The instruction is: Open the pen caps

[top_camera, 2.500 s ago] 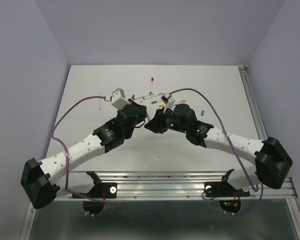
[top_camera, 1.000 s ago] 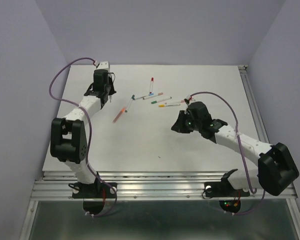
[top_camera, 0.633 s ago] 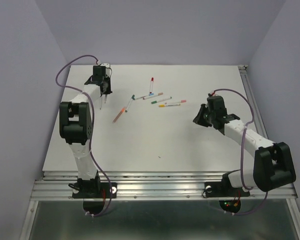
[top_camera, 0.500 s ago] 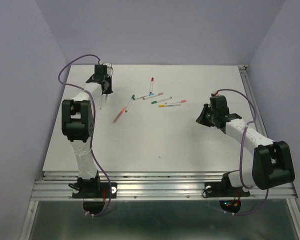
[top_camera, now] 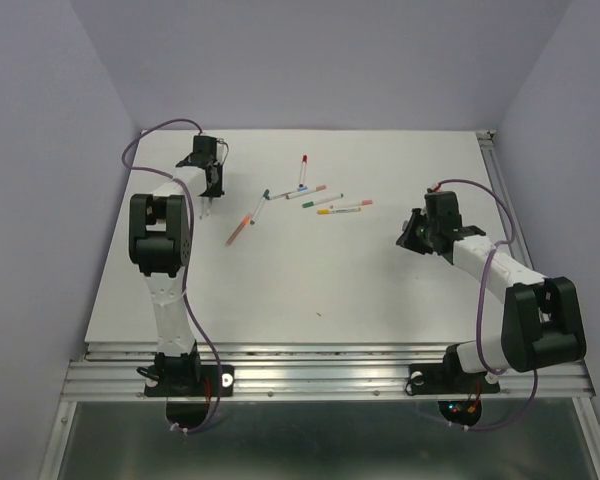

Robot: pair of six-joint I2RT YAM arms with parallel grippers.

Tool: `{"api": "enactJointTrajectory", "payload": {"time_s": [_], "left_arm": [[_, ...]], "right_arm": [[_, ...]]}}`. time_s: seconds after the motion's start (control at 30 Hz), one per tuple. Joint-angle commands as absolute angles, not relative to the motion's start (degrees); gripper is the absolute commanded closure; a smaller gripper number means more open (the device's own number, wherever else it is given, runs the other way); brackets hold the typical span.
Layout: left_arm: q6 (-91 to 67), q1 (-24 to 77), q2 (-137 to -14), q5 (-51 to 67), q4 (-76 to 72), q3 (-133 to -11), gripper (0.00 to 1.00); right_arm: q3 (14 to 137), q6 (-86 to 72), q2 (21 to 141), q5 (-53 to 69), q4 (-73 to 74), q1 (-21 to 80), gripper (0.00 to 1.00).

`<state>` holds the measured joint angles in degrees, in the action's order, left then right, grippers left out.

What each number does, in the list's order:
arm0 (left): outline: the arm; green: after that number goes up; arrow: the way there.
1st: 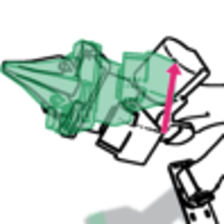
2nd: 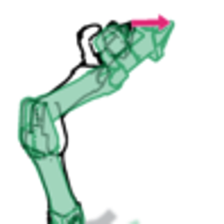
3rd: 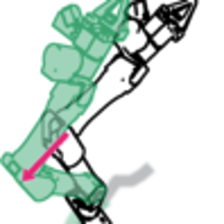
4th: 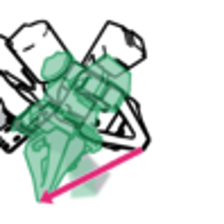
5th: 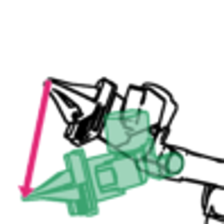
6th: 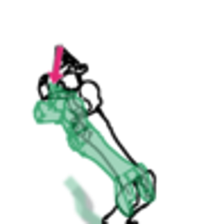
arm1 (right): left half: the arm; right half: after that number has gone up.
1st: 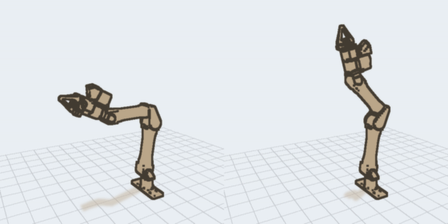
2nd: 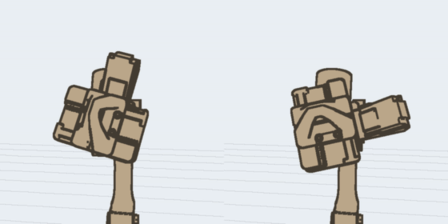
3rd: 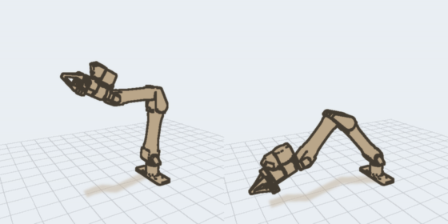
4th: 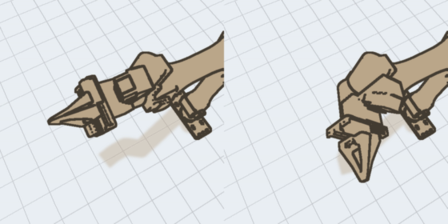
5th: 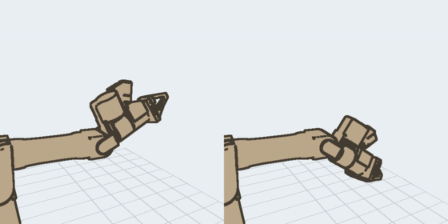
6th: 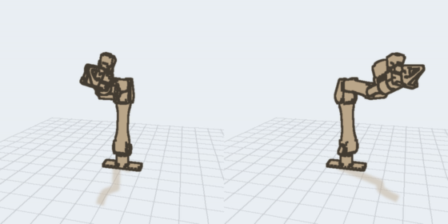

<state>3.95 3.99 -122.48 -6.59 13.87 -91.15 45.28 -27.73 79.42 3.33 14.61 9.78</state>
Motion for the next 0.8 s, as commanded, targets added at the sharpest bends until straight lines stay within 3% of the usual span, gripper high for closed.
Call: {"api": "enactJointTrajectory", "payload": {"time_s": [0.0,0.13,0.4,0.43,0.5,0.77], "left_arm": [[3.87,3.43,-121.99,-7.21,14.94,-93.87,0.67],[2.38,3.43,-119.19,-6.51,14.68,-92.82,0.51],[-4.30,3.52,-107.51,2.17,11.17,-85.18,0.40],[-5.35,3.60,-104.27,3.50,10.12,-83.69,0.16],[-8.25,3.69,-99.61,8.68,6.25,-78.68,0.01],[-15.28,9.05,-87.65,8.36,0.27,-62.95,0.01]], "right_arm": [[48.16,-26.63,78.57,1.93,14.76,8.97,0.95],[48.43,-26.72,78.49,2.19,15.29,8.44,0.93],[50.09,-26.81,79.97,2.55,15.73,7.38,0.90],[50.62,-26.98,80.42,2.37,15.91,7.30,0.89],[51.24,-27.24,81.73,2.46,15.47,7.30,0.89],[56.33,-26.89,89.03,1.59,15.91,7.12,0.86]]}}
